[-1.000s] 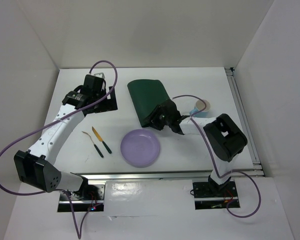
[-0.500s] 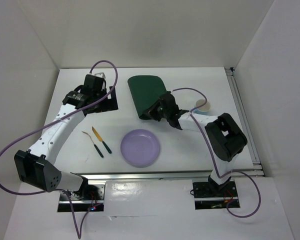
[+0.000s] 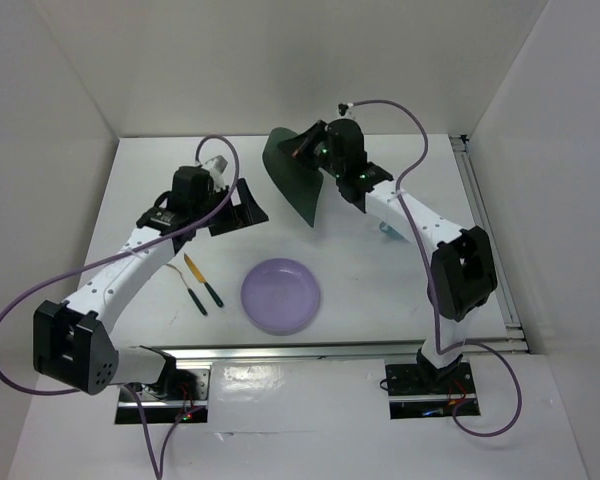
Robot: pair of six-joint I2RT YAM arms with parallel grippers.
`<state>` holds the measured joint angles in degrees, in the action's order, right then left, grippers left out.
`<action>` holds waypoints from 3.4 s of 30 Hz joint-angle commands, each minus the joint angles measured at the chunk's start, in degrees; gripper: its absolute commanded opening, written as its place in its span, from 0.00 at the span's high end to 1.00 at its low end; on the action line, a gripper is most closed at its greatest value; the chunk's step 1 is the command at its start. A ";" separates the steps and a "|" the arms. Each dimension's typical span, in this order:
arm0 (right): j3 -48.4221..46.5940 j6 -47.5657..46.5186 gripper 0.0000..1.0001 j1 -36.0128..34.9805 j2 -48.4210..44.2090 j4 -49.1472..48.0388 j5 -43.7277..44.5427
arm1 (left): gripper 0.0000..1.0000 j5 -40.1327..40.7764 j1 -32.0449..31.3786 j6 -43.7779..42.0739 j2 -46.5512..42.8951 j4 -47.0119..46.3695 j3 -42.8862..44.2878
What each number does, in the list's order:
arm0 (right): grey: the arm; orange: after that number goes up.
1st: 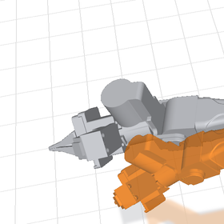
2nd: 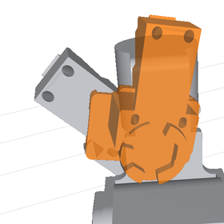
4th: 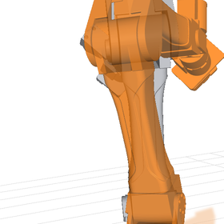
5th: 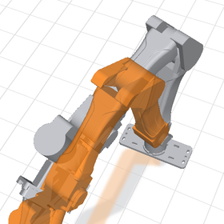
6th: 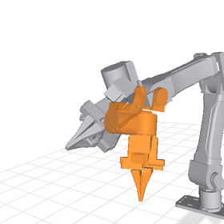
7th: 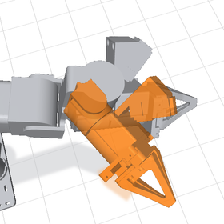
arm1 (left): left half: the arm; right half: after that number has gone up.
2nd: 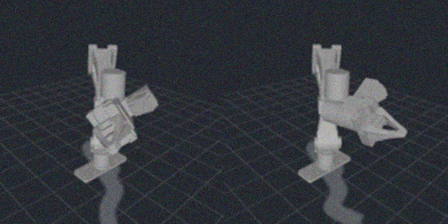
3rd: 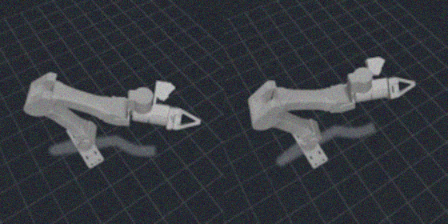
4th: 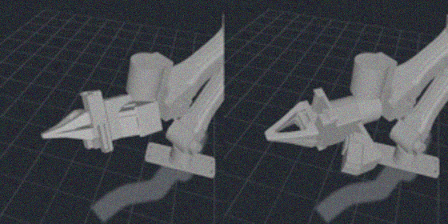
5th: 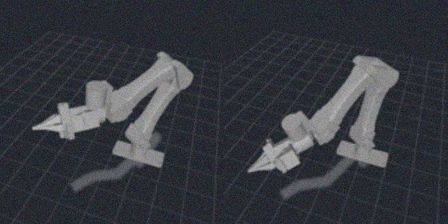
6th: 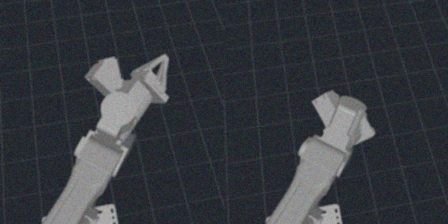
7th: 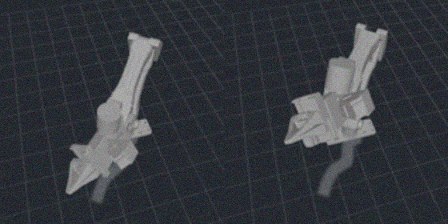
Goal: Set the dinner table for one person
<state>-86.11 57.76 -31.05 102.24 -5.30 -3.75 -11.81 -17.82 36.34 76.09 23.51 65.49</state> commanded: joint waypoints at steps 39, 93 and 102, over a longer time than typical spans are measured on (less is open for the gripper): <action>-3.02 2.80 1.00 6.43 -3.53 0.91 -4.34 | 0.33 1.79 -8.10 17.37 22.25 -28.26 3.49; 17.64 -23.82 0.10 8.28 -4.68 27.71 -17.97 | 0.91 9.62 9.30 4.70 25.15 11.39 15.89; 3.09 -26.29 0.56 7.58 5.31 30.52 0.64 | 1.00 9.70 8.77 9.18 36.93 10.95 16.33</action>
<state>-75.55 33.21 -23.14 102.65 23.55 -13.41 -1.96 -8.80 42.44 110.43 33.21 80.25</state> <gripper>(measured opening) 0.487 0.143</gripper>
